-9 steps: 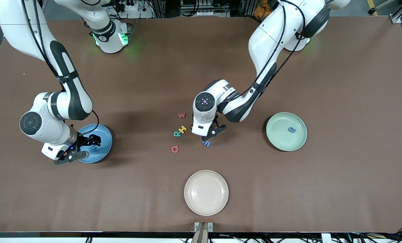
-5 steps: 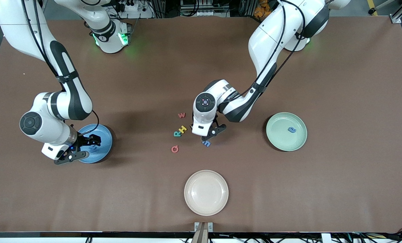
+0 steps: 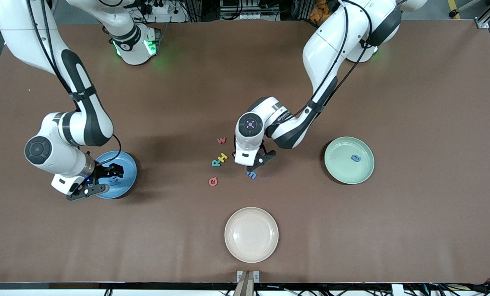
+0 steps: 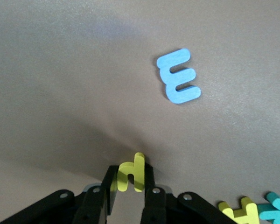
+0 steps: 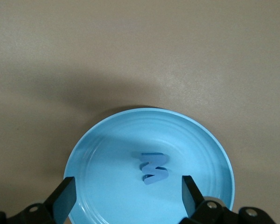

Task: Sort uppercase to blue plate, lowercase to green plate

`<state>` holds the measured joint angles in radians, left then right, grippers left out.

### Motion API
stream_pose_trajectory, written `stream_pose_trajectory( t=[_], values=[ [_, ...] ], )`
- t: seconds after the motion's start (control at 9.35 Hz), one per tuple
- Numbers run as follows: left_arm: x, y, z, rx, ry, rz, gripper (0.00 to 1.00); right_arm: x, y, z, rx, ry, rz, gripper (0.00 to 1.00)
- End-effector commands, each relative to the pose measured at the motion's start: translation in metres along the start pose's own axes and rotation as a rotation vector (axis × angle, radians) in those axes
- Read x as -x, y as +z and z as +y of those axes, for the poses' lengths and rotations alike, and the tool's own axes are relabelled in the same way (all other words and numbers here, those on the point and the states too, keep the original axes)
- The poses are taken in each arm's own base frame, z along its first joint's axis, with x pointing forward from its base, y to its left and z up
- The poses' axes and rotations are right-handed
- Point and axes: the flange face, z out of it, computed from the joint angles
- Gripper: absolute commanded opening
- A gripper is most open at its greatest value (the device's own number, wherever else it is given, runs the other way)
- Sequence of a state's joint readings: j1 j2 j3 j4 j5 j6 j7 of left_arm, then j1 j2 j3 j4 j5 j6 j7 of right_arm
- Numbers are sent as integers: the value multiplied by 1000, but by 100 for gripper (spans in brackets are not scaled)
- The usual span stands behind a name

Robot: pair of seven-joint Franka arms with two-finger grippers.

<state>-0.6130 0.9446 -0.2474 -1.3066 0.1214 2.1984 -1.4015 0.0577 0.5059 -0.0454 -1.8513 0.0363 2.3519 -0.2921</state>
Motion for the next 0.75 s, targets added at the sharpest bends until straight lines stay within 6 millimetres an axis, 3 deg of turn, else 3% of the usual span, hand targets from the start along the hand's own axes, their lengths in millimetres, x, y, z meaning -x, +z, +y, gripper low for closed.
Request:
stream_pose_trajectory(
  t=[0.0, 0.43, 0.64],
  values=[
    [2, 6, 0, -13, -26, -14, 7, -2, -1, -7, -3, 18, 1, 100],
    [-15, -21, 1, 20, -5, 6, 0, -13, -1, -56, -2, 97, 2, 100],
    [-51, -54, -5, 61, 27, 15, 0, -21, -3, -93, -2, 158, 8, 100]
  ],
)
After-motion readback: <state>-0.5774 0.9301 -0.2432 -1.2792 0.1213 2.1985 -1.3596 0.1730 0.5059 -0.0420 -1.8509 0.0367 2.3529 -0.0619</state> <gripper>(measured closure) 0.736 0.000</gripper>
